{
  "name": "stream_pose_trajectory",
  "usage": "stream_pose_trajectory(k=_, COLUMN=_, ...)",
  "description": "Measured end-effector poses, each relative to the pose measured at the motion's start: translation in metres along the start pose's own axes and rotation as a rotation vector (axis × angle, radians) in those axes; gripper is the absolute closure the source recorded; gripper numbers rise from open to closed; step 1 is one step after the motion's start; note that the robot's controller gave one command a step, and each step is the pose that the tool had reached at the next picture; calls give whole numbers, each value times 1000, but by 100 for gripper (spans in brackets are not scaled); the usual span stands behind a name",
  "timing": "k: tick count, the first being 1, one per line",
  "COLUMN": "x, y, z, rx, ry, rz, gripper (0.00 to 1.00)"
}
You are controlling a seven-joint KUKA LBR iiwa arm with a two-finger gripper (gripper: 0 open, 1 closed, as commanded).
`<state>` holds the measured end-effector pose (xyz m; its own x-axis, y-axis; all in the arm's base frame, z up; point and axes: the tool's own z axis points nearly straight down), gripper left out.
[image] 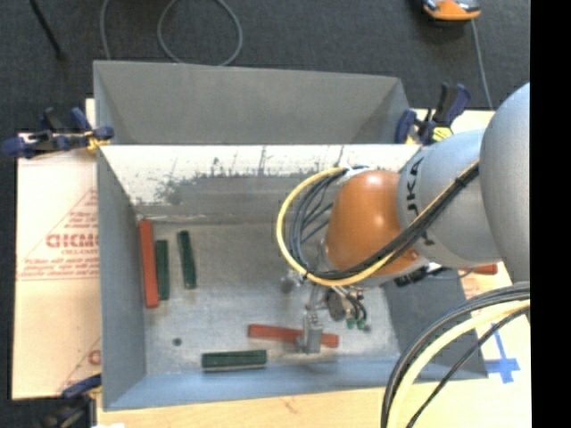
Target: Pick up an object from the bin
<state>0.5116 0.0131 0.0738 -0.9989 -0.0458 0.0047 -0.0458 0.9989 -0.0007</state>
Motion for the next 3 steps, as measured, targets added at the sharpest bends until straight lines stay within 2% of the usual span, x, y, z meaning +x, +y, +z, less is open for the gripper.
stream_pose_trajectory(k=1, x=37, y=-14, z=2, rx=-3, ry=-21, rz=109, gripper=0)
stream_pose_trajectory(k=2, x=40, y=-14, z=3, rx=-2, ry=-10, rz=106, gripper=100)
stream_pose_trajectory(k=3, x=39, y=-34, z=-145, rx=1, ry=-16, rz=65, gripper=100)
